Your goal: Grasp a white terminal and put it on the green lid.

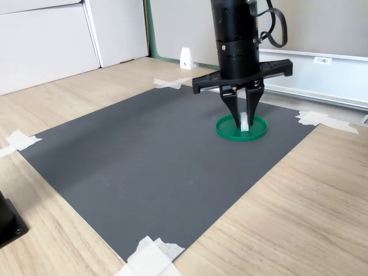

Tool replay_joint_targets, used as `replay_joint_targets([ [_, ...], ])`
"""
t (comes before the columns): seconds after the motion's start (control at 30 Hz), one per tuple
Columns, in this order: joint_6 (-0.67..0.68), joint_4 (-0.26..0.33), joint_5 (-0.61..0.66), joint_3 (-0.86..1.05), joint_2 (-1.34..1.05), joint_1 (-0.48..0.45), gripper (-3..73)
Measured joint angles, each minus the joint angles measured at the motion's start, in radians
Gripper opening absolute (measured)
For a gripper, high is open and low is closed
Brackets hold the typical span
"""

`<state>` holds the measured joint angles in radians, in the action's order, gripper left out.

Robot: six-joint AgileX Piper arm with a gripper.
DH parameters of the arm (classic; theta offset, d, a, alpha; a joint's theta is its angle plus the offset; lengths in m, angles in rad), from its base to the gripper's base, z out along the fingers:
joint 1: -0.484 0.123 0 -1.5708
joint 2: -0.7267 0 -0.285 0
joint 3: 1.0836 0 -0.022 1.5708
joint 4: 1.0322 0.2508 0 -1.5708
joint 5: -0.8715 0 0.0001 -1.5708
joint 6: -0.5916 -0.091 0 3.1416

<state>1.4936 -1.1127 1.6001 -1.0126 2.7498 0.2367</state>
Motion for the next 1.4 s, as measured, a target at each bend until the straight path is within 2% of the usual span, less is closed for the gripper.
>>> replay_joint_targets([
  [0.13, -0.002, 0.015, -0.001, 0.000, -0.026, 0.000, 47.9],
  [0.2, -0.008, 0.035, -0.001, 0.000, -0.064, 0.000, 54.2],
  [0.37, -0.087, 0.113, 0.000, 0.002, -0.250, 0.000, 57.1],
  [0.43, -0.135, 0.144, -0.015, 0.020, -0.365, 0.000, 54.8],
  [0.5, -0.175, 0.168, -0.042, 0.055, -0.488, 0.000, 49.4],
  [0.57, -0.223, 0.193, -0.083, 0.115, -0.611, 0.000, 40.6],
  [0.73, -0.352, 0.216, -0.209, 0.325, -0.910, 0.000, 11.5],
  [0.77, -0.373, 0.217, -0.236, 0.372, -0.972, 0.000, 6.8],
  [0.83, -0.406, 0.221, -0.281, 0.459, -1.085, 0.000, 2.2],
  [1.0, -0.534, 0.228, -0.371, 0.665, -1.350, 0.000, -0.4],
  [1.13, -0.640, 0.228, -0.384, 0.834, -1.529, 0.000, -0.5],
  [1.4, -0.676, 0.228, -0.384, 1.072, -1.733, 0.000, -0.5],
])
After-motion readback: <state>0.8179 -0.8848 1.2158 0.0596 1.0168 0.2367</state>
